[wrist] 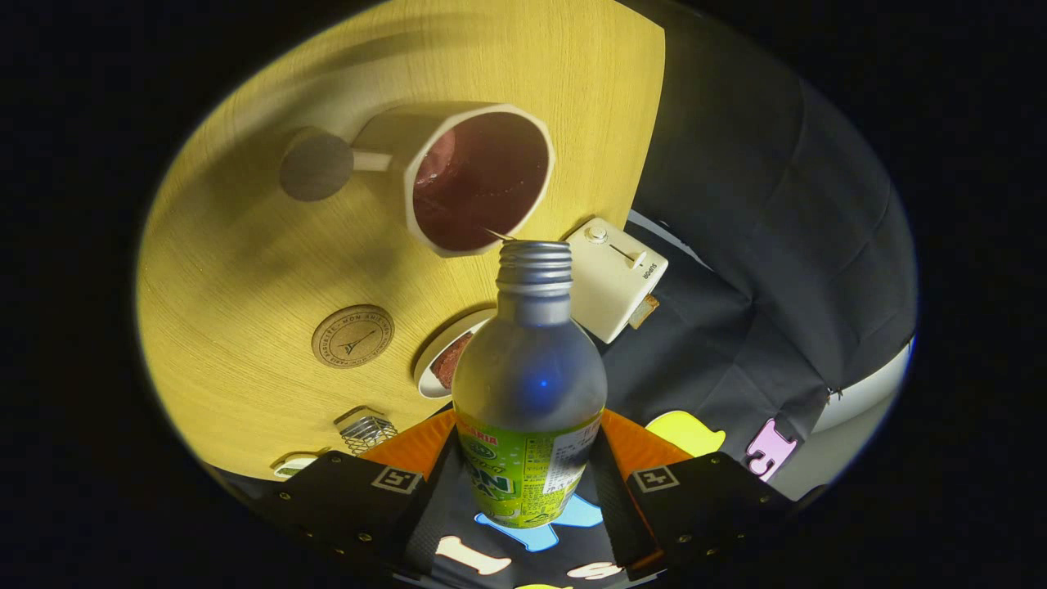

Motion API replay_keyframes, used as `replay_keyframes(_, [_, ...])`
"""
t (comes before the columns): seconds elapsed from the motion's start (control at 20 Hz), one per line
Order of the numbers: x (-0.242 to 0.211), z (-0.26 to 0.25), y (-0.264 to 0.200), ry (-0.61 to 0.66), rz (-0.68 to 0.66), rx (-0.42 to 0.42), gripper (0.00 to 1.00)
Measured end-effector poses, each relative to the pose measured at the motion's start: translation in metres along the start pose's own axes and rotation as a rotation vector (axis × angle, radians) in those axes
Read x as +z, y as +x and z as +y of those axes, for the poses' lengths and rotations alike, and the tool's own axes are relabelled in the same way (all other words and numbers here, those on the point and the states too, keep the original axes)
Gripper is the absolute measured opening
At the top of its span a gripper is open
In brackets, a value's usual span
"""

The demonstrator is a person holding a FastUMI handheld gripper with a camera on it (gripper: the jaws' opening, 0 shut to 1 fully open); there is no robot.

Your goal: Take the bottle from table, then pour the juice into the cup, finally place the bottle on the coaster

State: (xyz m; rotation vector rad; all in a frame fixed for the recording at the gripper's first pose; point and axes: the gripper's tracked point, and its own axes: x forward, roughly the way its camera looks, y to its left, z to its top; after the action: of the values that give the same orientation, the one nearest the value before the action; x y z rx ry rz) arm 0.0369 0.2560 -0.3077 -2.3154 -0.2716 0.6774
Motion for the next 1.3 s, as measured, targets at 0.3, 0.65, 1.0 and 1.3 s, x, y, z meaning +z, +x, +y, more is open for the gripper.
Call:
replay_keyframes(0.3, [0.0067, 0.0028, -0.0026, 0.009, -0.014, 0.005, 0.78])
replay_keyframes(0.65, [0.0105, 0.0056, -0.0027, 0.015, -0.027, 0.013, 0.78])
replay_keyframes(1.0, [0.0098, 0.0058, 0.0007, 0.013, -0.029, 0.011, 0.78])
replay_keyframes(1.3, [0.0075, 0.0104, -0.0017, 0.154, -0.036, 0.010, 0.78])
